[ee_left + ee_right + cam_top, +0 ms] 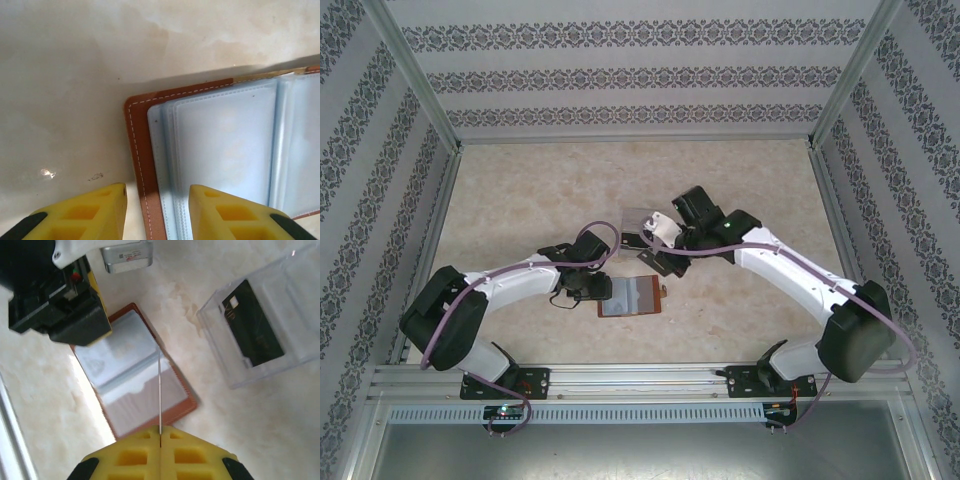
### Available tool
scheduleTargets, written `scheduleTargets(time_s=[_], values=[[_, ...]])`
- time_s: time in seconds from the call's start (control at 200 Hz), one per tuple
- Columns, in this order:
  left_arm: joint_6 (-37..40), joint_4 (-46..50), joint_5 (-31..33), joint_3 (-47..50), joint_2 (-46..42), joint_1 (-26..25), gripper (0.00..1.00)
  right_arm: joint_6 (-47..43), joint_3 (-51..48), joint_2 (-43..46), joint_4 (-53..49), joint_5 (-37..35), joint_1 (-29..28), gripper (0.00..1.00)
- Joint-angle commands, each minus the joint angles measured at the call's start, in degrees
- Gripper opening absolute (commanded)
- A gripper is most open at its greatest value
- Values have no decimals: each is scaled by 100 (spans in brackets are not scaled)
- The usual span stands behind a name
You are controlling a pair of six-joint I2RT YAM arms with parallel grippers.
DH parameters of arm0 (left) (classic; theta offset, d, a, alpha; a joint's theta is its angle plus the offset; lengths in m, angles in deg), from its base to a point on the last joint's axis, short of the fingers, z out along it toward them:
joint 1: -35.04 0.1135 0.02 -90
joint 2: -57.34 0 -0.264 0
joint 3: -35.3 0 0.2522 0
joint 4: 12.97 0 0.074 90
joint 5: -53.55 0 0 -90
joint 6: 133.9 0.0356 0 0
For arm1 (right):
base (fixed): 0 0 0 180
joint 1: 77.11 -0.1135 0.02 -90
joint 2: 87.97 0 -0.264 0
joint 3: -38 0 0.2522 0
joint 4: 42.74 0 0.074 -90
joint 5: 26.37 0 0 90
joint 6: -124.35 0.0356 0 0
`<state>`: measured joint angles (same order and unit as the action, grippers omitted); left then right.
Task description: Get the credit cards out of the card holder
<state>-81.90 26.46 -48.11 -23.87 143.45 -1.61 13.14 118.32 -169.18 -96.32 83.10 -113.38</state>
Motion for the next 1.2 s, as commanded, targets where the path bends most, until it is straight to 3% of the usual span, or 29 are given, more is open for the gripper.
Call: scheduleTargets(time_s=[0.0,0.31,0.844,1.199], values=[[74,105,175,-18,-163,86,40,-1755,565,-372,-852,-257,82,0],[-53,79,167,109,-447,269,44,-2994,2157,-1442,-2382,-90,268,0],[165,191,-281,704,-1295,1299,45,-3142,4082,-2905,-3250,-210,52,0],[266,200,-400,786,-1439,1567,45,-3178,5054,-3686,-3669,-406,-104,0]])
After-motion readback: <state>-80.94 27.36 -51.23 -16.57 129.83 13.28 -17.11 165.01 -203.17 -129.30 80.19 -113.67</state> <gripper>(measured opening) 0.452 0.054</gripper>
